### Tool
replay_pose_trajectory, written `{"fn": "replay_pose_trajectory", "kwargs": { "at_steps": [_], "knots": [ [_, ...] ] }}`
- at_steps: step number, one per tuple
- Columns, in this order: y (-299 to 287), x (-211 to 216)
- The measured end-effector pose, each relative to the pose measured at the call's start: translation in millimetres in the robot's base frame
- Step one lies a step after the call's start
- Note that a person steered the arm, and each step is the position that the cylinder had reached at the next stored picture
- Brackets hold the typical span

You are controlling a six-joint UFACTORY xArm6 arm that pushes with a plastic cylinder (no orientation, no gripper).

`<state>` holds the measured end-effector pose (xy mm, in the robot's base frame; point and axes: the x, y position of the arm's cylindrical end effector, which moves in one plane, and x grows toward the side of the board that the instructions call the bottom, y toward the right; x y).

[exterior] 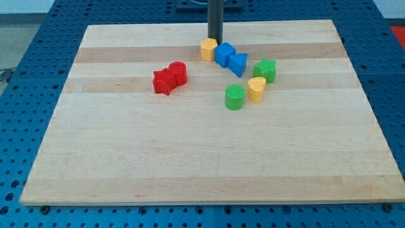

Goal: Push the green star to the bottom right of the yellow heart

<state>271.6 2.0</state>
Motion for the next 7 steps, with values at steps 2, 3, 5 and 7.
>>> {"fn": "replay_pose_trajectory", "kwargs": {
  "at_steps": [2,3,5,7],
  "knots": [
    [-43.0,71.2],
    [-44.5,75.5],
    [27.5,43.4],
    [86.8,54.8]
  ]
}}
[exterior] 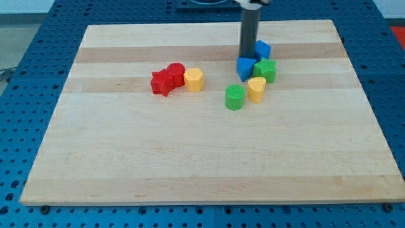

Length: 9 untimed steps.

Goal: Push the green star to the bottom right of the yellow heart

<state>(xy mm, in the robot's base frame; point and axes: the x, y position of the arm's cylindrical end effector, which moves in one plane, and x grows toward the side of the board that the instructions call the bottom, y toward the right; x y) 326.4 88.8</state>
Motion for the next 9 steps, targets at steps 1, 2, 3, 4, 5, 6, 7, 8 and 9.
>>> {"fn": "replay_pose_trajectory", "kwargs": {
  "at_steps": [1,2,3,4,5,6,7,8,9],
  "knots": [
    [11.7,0.0],
    [54.8,8.9],
    [67.2,59.0],
    [76.7,104.5],
    [60.1,113.0],
    [34.8,117.1],
    [6.8,123.9],
    [0.3,124.7],
    [0.3,129.8]
  ]
}}
